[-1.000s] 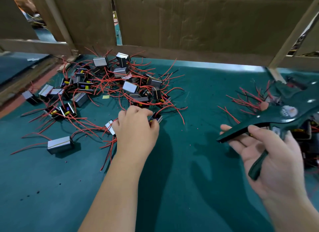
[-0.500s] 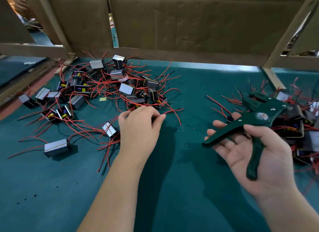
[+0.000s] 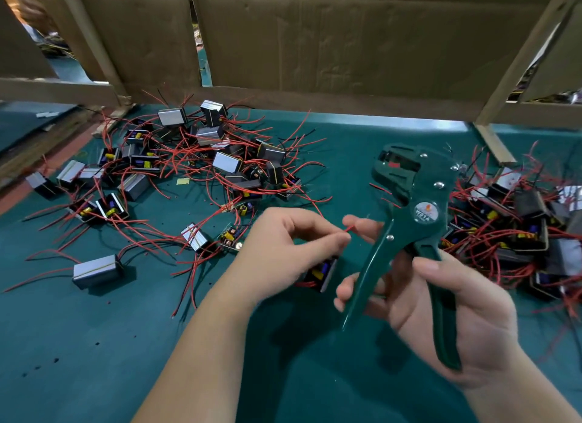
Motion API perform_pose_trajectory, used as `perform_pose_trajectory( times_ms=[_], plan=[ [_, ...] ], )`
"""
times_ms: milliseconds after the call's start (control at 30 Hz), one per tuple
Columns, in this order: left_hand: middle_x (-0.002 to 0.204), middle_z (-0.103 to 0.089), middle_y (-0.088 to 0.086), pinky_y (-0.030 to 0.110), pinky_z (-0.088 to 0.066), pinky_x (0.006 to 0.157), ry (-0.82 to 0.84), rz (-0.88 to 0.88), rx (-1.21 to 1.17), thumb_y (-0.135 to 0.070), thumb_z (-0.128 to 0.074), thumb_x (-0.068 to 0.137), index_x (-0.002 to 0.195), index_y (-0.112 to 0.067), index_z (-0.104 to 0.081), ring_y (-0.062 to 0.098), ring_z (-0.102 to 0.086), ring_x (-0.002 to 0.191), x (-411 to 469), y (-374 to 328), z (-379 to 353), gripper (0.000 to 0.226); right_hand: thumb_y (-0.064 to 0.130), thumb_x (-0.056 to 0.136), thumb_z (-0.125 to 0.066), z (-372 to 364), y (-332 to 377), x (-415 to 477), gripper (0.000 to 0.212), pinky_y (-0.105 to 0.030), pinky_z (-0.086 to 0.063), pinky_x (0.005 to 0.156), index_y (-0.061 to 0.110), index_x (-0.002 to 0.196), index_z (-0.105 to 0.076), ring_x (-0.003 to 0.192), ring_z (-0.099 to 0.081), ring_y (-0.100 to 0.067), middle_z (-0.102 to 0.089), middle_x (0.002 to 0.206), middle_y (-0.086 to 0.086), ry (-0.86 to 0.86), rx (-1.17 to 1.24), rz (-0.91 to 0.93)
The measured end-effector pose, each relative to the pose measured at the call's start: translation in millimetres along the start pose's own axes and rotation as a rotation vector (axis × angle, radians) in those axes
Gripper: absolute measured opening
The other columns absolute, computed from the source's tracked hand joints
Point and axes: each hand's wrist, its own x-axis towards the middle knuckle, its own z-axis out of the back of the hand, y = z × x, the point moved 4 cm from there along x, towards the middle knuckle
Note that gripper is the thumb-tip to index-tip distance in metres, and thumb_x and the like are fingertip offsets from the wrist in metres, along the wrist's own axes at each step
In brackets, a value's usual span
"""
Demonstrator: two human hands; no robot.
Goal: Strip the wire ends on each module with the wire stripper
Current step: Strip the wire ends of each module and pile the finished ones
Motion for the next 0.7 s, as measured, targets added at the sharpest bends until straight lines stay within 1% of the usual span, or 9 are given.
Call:
perform_pose_trajectory(
  times_ms=[100, 233, 467, 533, 567, 600, 633, 667, 700],
  plan=[
    [0.071, -0.073, -0.003, 0.018, -0.050, 0.066, 0.016, -0.002, 0.036, -0.013, -0.075, 0.081, 0.073, -0.018, -0.074, 0.003, -0.063, 0.064, -1.7, -0.4, -2.5, 0.009, 0.022, 0.055, -0.086, -3.8, -4.7, 1.1, 0.082, -0.054, -0.052, 0.071, -0.006, 0.126, -0.056, 0.078, -0.063, -0.048, -0.057, 0.101, -0.033, -0.066, -0.051, -0.024],
    [0.068, -0.072, -0.001, 0.020, -0.050, 0.062, -0.059, 0.003, 0.012, -0.010, -0.072, 0.084, 0.070, -0.019, -0.071, 0.006, -0.062, 0.060, -0.4, 1.0, -2.0, 0.017, 0.022, 0.053, -0.087, -1.2, -6.3, 0.8, 0.084, -0.054, -0.052, 0.071, -0.003, 0.126, -0.056, 0.078, -0.063, -0.048, -0.056, 0.106, -0.036, -0.095, -0.098, -0.010],
    [0.068, -0.073, 0.001, 0.022, -0.053, 0.063, -0.180, 0.095, -0.168, -0.014, -0.064, 0.090, 0.074, -0.016, -0.067, 0.014, -0.070, 0.069, 1.7, 3.7, -1.2, 0.016, 0.009, 0.058, -0.070, 3.6, -4.9, -1.1, 0.063, -0.056, -0.053, 0.071, -0.002, 0.120, -0.062, 0.076, -0.063, -0.048, -0.062, 0.110, -0.033, -0.131, -0.062, -0.005],
    [0.064, -0.071, -0.002, 0.017, -0.052, 0.063, -0.216, 0.105, -0.192, -0.015, -0.059, 0.092, 0.078, -0.014, -0.064, 0.009, -0.068, 0.066, 2.5, 3.9, 2.2, 0.015, 0.004, 0.060, -0.072, 6.6, -2.8, 4.4, 0.060, -0.056, -0.052, 0.073, -0.005, 0.119, -0.061, 0.078, -0.063, -0.049, -0.059, 0.119, -0.032, -0.059, 0.042, -0.062],
    [0.061, -0.069, -0.003, 0.014, -0.050, 0.060, -0.223, 0.116, -0.222, -0.014, -0.056, 0.094, 0.080, -0.013, -0.062, 0.006, -0.065, 0.062, 2.5, 3.6, 3.5, 0.015, -0.008, 0.070, -0.060, -0.7, 2.5, 6.8, 0.051, -0.057, -0.051, 0.079, -0.011, 0.121, -0.057, 0.084, -0.062, -0.051, -0.055, 0.125, -0.036, 0.034, 0.202, -0.116],
    [0.058, -0.067, -0.004, 0.012, -0.047, 0.056, -0.225, 0.125, -0.259, -0.014, -0.054, 0.095, 0.081, -0.013, -0.061, 0.003, -0.062, 0.057, 2.6, 3.0, 4.5, 0.016, -0.025, 0.077, -0.024, -6.0, 7.1, 9.7, 0.053, -0.058, -0.047, 0.089, -0.020, 0.124, -0.049, 0.095, -0.058, -0.056, -0.047, 0.129, -0.041, 0.085, 0.309, -0.170],
    [0.056, -0.064, -0.004, 0.010, -0.044, 0.052, -0.231, 0.130, -0.298, -0.012, -0.052, 0.095, 0.081, -0.012, -0.060, 0.001, -0.059, 0.053, 2.5, 2.4, 6.1, 0.016, -0.025, 0.066, 0.017, -9.0, 8.7, 8.4, 0.081, -0.057, -0.039, 0.099, -0.028, 0.126, -0.038, 0.107, -0.050, -0.060, -0.039, 0.132, -0.046, 0.109, 0.405, -0.163],
    [0.054, -0.062, -0.005, 0.009, -0.042, 0.049, -0.240, 0.132, -0.338, -0.012, -0.052, 0.095, 0.081, -0.012, -0.060, 0.001, -0.058, 0.052, 2.4, 2.1, 7.7, 0.016, -0.022, 0.056, 0.031, -15.1, 12.6, 8.6, 0.097, -0.055, -0.035, 0.104, -0.028, 0.129, -0.032, 0.114, -0.046, -0.059, -0.035, 0.135, -0.046, 0.194, 0.433, -0.105],
    [0.054, -0.060, -0.005, 0.010, -0.042, 0.049, -0.247, 0.130, -0.374, -0.012, -0.052, 0.095, 0.080, -0.013, -0.059, 0.004, -0.060, 0.055, 2.0, 1.9, 9.8, 0.017, -0.033, 0.062, 0.013, -14.4, 10.3, 8.0, 0.087, -0.052, -0.039, 0.102, -0.021, 0.131, -0.038, 0.112, -0.051, -0.055, -0.038, 0.137, -0.042, 0.173, 0.306, -0.027]
  ],
)
